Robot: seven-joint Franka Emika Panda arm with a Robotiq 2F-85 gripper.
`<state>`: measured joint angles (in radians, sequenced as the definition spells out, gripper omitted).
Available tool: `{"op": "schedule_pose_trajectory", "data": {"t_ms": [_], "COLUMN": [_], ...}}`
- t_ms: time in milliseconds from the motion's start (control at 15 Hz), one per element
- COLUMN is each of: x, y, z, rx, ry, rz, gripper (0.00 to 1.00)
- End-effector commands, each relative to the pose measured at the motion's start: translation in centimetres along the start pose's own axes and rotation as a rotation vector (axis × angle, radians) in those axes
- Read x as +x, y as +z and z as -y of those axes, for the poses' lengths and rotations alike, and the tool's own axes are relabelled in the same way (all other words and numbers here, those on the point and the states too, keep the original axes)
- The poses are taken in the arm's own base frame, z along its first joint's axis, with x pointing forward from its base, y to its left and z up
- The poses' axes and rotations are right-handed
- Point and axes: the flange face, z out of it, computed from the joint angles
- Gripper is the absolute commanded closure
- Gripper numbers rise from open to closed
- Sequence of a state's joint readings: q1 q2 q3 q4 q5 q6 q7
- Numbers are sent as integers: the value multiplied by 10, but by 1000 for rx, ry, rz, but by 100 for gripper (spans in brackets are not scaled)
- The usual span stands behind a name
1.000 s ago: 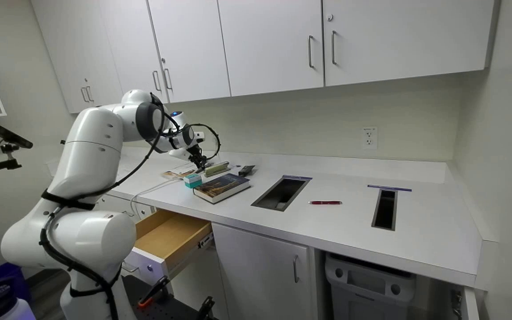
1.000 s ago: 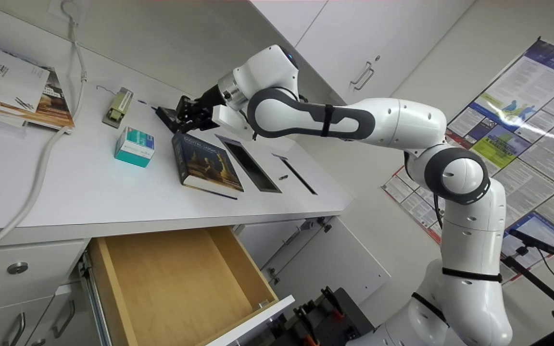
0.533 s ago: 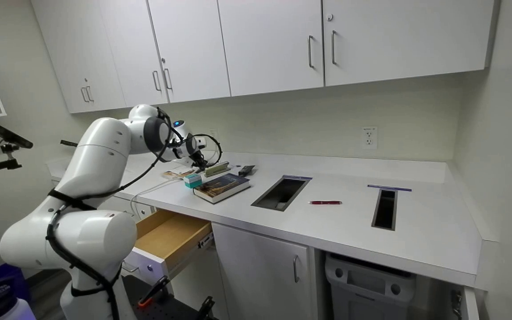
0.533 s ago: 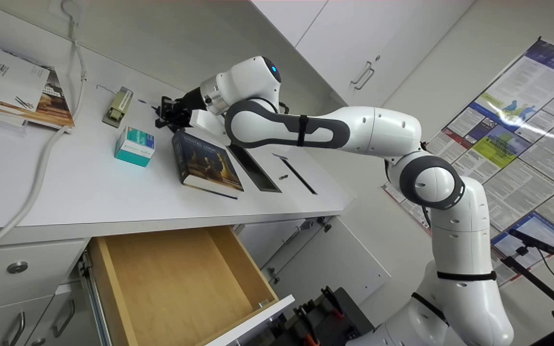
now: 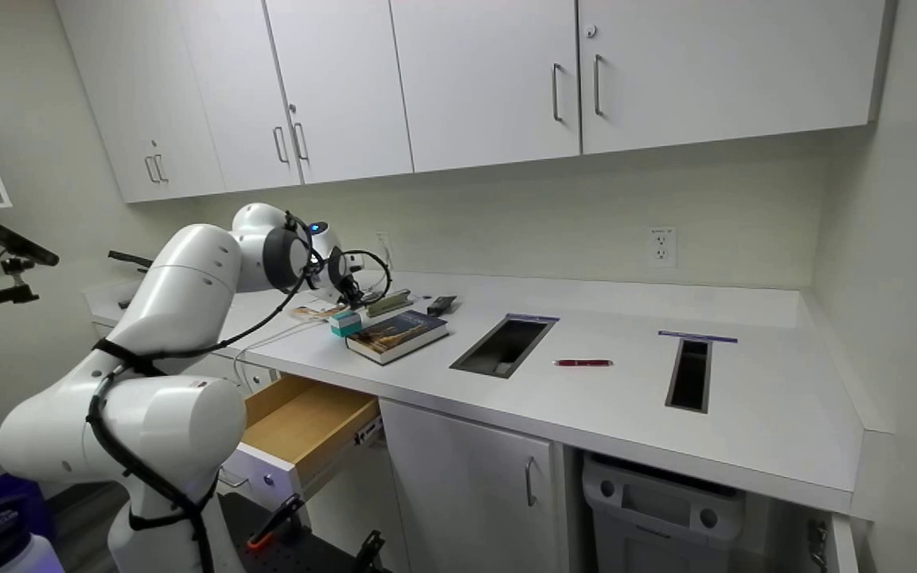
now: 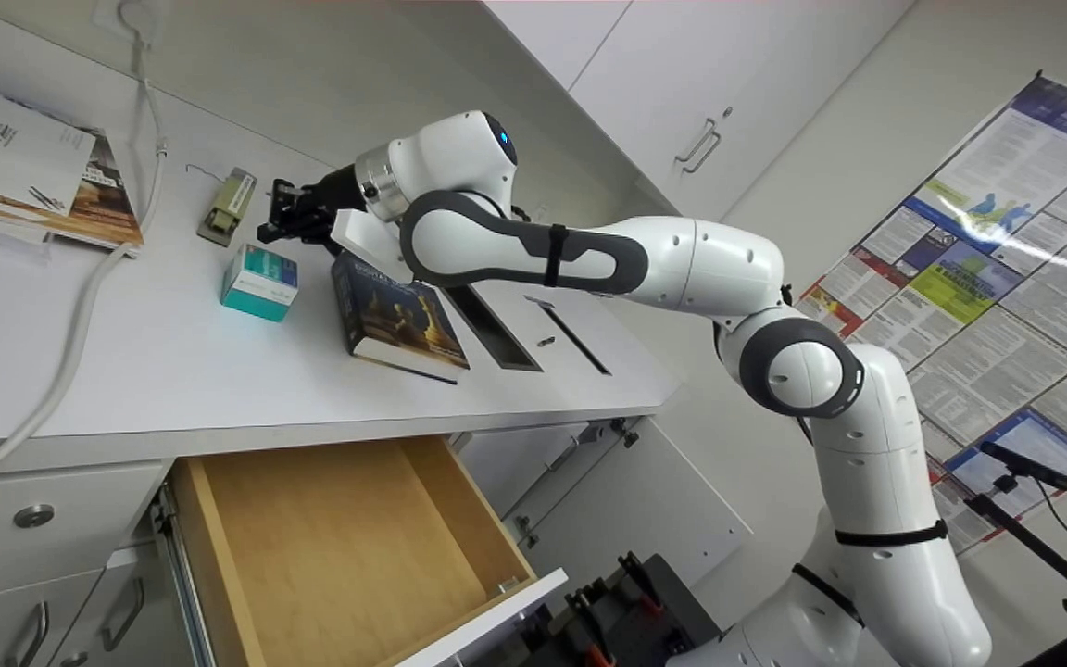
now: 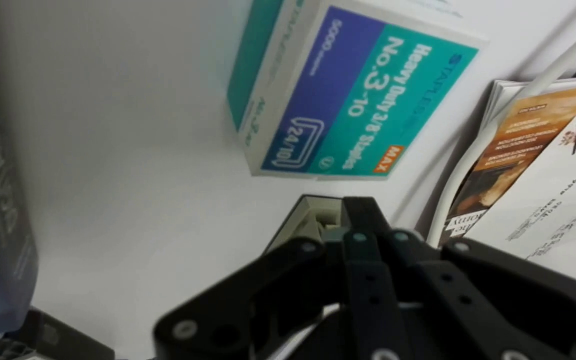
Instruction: Remove the box on the countertop forward
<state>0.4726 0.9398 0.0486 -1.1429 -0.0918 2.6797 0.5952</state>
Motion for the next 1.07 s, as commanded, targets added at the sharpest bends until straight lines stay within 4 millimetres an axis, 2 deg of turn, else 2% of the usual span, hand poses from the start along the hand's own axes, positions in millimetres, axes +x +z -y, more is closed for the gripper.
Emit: {"op": "schedule_pose_trajectory", "data": {"t_ms": [0, 333, 533, 1000], "x": [6, 3, 1, -3], "y": [3, 1, -3, -2], "z": [9, 18, 24, 21], "rx": [34, 61, 18, -68], "ry": [5, 31, 23, 7], "rz": [18, 85, 133, 212], "gripper": [100, 100, 100, 100]}}
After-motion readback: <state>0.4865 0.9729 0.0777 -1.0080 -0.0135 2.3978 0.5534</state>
